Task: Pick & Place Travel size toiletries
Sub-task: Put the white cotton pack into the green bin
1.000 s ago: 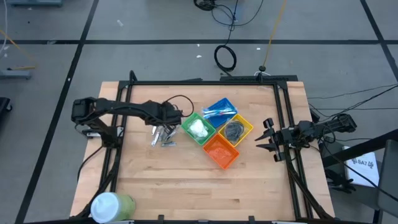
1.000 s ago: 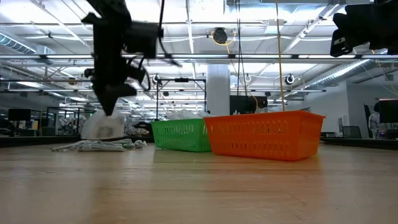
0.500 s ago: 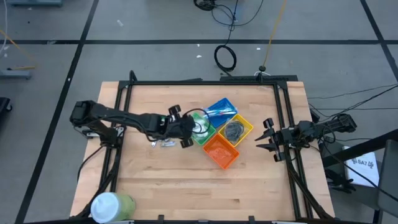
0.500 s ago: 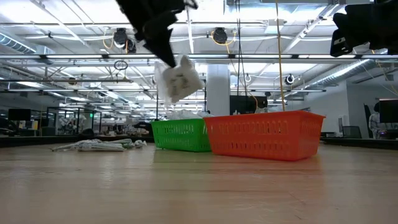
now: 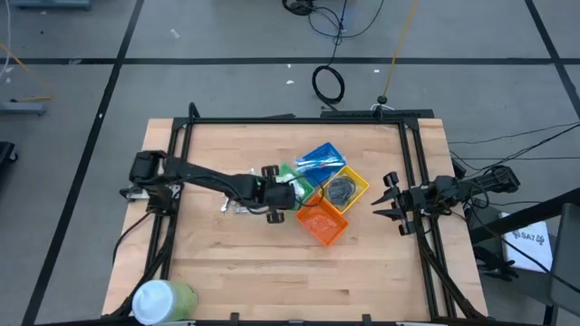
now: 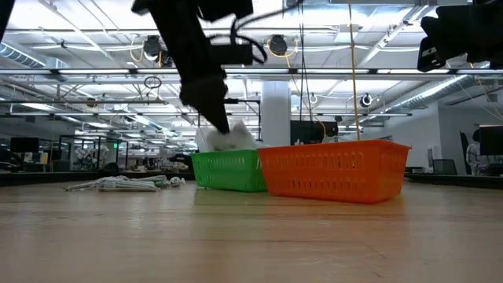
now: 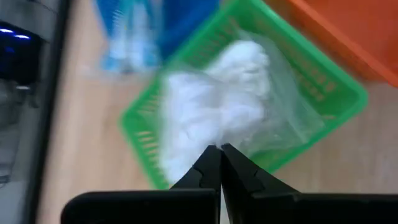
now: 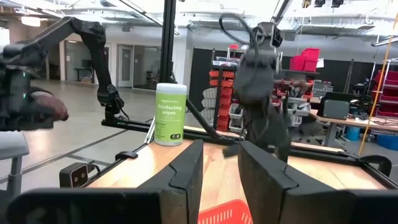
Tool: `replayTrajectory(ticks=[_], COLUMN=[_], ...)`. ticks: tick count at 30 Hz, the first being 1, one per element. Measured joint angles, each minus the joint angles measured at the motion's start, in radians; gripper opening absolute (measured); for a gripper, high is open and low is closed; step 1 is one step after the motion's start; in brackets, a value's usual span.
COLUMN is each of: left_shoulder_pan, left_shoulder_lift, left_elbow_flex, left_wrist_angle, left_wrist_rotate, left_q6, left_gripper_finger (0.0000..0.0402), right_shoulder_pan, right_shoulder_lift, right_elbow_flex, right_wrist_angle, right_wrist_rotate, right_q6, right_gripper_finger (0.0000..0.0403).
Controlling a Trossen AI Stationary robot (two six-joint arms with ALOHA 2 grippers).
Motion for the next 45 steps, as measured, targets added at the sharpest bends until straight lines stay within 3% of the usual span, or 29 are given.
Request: replayTrajectory(ticks=[6,11,22,32,40,45], left_shoulder_pan=[0.021,0.024,0.024,0.023,0.023,0.031], left_shoulder_lift=[0.113,0.154,0.098,-0.033,-0.08,-0.075], left_elbow_flex=[0.001,-0.001,0.004,0.004,0.005,0.005], left_wrist_angle=[0.045,0.062,0.053,0.033,0.04,0.044], left_wrist_rotate=[0.135,0.15,0.153,0.147,0.137,0.133], left_q6=[0.034,0.016,0.019,0.031,0.006,-0.025], left_gripper_finger=[0.0003,0.0006,0.0013,0.0004,0.0047,0.0099], right_shoulder_pan=[0.0,0.0,0.0,0.0,0.0,0.0], right_shoulder_lift=[0.001,0.001,0.002,0.005,0.005,0.005], right_elbow_flex=[0.0,0.0,0.0,0.0,0.0,0.0], right_wrist_angle=[0.0,0.001,-0.001,0.001,0.001,0.0], right_wrist_rotate=[0.0,0.0,0.0,0.0,0.0,0.0], right_q6=[0.0,0.0,0.0,0.0,0.0,0.0], right_gripper_finger=[0.0091,0.0091,0.0091,0.0091,0.0091,0.0091])
